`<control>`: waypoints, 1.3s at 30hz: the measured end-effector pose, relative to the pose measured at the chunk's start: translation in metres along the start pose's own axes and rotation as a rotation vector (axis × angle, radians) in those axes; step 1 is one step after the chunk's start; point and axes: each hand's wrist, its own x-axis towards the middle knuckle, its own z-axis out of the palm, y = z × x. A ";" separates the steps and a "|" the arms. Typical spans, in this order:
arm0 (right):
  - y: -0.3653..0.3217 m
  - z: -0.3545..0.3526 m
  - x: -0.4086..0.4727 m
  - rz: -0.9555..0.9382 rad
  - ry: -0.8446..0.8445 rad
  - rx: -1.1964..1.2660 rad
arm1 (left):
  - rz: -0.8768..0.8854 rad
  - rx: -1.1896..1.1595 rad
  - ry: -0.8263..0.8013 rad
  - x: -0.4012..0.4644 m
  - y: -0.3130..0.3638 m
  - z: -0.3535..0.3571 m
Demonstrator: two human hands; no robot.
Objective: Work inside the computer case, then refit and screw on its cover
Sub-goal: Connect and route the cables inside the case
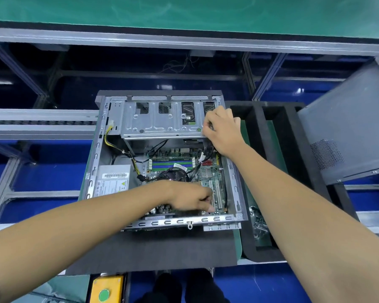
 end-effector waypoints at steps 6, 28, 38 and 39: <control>-0.002 -0.002 0.000 0.005 -0.008 0.017 | -0.383 -0.548 0.481 0.043 0.010 0.000; 0.000 -0.001 0.000 -0.019 0.012 0.050 | -0.308 0.270 0.574 0.066 -0.040 -0.038; -0.002 -0.002 -0.001 -0.028 0.002 0.026 | -0.159 0.286 0.273 0.056 -0.052 -0.064; -0.002 -0.002 0.000 -0.031 0.001 0.027 | -0.142 0.365 0.269 0.056 -0.057 -0.066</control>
